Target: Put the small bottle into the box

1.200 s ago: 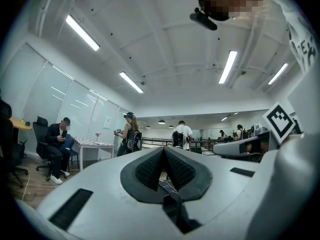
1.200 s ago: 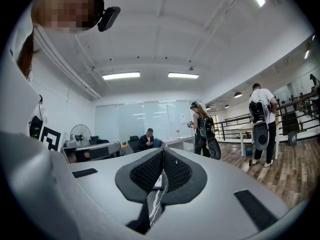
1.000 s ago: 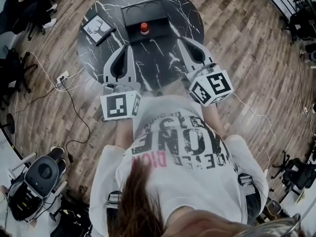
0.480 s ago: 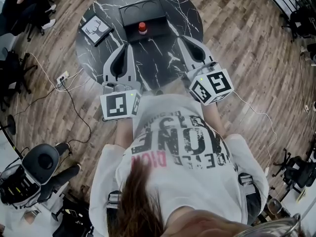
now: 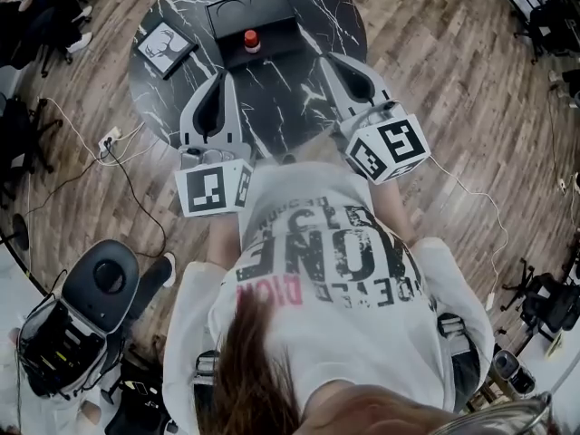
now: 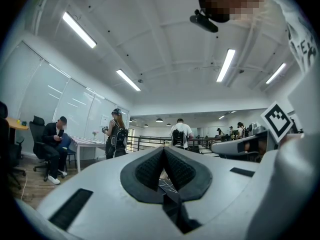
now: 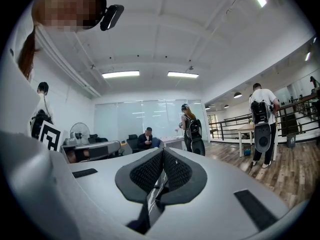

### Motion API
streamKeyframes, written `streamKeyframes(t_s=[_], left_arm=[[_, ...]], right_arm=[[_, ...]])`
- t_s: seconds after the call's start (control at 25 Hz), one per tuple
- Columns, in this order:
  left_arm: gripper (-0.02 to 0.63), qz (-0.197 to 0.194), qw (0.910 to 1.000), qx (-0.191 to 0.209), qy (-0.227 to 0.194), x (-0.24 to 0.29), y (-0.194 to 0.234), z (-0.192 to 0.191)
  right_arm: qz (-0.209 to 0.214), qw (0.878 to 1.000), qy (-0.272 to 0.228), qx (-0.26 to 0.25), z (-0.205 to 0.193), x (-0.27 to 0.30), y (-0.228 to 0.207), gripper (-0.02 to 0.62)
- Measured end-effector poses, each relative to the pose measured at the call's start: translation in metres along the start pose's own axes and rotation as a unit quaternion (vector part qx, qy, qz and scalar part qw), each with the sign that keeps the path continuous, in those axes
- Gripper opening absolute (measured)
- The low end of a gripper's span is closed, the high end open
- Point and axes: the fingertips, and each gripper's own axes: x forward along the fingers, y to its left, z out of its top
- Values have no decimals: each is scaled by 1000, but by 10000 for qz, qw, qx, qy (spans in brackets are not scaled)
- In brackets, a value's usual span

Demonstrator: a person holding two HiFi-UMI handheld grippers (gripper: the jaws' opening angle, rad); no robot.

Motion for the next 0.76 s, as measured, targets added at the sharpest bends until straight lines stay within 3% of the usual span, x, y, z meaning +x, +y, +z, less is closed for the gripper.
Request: streamKeyframes(t_s=[0.76], left_arm=[[5, 3, 10000, 7, 38, -5, 1, 0]], right_arm=[[31, 10000, 80, -44, -2, 0, 6, 0]])
